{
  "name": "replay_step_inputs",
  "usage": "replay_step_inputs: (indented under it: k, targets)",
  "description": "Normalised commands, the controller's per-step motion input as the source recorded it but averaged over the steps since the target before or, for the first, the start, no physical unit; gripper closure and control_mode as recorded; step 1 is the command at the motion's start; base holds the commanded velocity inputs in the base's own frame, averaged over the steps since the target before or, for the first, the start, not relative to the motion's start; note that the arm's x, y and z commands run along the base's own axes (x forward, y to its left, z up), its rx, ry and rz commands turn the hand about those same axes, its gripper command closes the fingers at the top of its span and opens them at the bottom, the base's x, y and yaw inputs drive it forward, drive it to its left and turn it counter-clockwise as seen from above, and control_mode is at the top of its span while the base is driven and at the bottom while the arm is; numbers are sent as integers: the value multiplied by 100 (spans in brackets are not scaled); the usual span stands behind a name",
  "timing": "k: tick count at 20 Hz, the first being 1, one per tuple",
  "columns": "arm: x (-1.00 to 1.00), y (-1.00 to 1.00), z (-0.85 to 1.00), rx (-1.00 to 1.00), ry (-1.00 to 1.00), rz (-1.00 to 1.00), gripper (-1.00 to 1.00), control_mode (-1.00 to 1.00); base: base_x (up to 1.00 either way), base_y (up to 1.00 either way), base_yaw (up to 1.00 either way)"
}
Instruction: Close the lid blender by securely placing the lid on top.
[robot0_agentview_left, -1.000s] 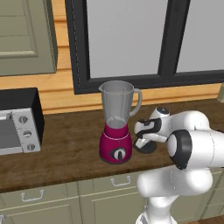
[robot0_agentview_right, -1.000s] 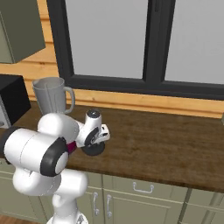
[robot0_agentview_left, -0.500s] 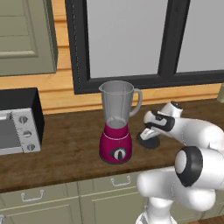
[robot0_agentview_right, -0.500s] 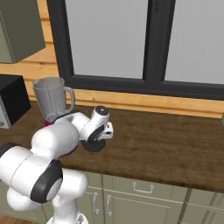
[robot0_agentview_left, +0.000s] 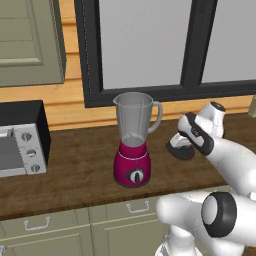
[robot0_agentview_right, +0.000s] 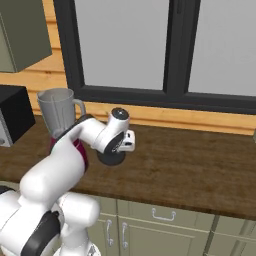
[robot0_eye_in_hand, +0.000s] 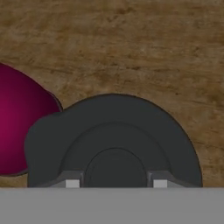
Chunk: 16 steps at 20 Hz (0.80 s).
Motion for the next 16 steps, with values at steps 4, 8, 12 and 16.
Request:
replay_step_inputs:
  k: [4, 8, 12, 16]
  targets:
    - [-28, -20, 69, 0, 0, -9, 100, -100, 0, 0, 0]
    - [-23, -1, 81, 0, 0, -2, 100, -100, 0, 0, 0]
    - [-22, 0, 89, 0, -1, 0, 100, -100, 0, 0, 0]
    - [-21, 0, 82, 0, -1, 0, 100, -100, 0, 0, 0]
